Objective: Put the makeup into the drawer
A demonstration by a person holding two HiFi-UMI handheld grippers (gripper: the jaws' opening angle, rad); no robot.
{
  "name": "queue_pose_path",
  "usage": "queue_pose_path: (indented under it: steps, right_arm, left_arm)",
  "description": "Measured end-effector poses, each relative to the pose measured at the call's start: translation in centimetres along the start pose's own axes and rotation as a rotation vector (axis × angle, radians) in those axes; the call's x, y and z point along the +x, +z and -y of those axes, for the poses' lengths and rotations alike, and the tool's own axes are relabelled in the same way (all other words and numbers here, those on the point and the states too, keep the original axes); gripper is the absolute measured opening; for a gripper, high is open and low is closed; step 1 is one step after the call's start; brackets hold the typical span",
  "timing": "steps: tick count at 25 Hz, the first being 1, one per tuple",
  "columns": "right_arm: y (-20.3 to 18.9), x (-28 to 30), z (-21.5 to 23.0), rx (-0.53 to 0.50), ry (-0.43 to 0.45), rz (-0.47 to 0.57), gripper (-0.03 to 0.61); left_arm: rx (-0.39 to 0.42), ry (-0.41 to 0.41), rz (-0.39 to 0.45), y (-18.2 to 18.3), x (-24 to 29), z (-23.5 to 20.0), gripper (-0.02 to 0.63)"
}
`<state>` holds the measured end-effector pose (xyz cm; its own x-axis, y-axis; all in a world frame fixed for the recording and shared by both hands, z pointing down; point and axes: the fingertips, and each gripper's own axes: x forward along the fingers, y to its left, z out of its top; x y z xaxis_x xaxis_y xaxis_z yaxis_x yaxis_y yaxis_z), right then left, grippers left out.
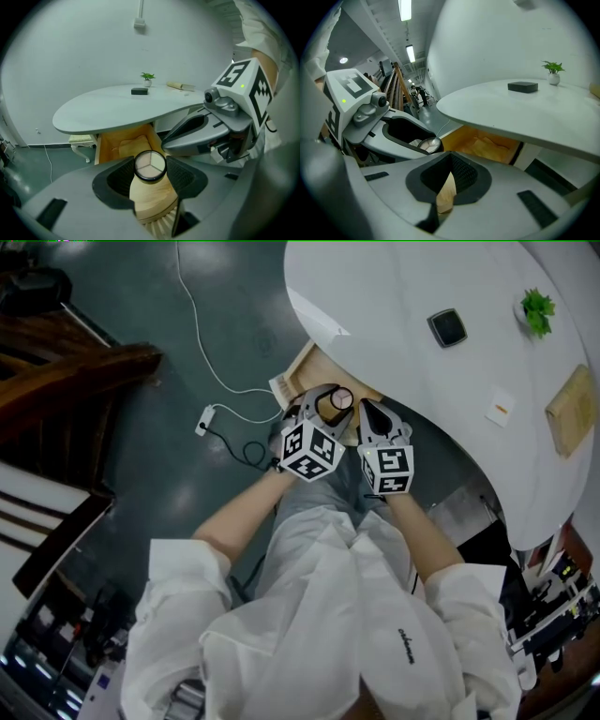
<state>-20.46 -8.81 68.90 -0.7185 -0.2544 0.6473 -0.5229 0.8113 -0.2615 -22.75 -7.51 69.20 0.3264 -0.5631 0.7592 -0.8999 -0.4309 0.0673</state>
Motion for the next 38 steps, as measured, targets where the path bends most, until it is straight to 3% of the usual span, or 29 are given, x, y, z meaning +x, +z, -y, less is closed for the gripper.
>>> queue_pose_path:
  steps: [3,13,18,29,38]
  right_arm:
    - [-0.7,0.8,0.2,-0.003,0.006,-0.014,0.017]
    - [-2.9,1.7,1.3,0.011,-0.002,-0.037,0.017]
    - [-4.1,1.7,1.6,0.025,-0.01,-0.05,0.017]
    - [-6.3,2.3,1.9,0.038,-0.019,-0.078,0.017]
    - [-7.4,2.6,1.9,0.045,-0.015,-0.091,0.017]
  left_arm:
    - [0.059,-0.045,-0.026,-0.2,0.8,0.0,0.227]
    - [0.421,-0.315,-0.185,-2.4,4.5,2.7,0.227]
    - [0.532,-0.432,-0.259,-4.0,6.4,4.2,0.227]
    - [0.713,-0.519,-0.353,-7.3,9.9,4.8,0.227]
    - [0.79,-0.554,-0.378,-9.7,12.5,5.5,0.227]
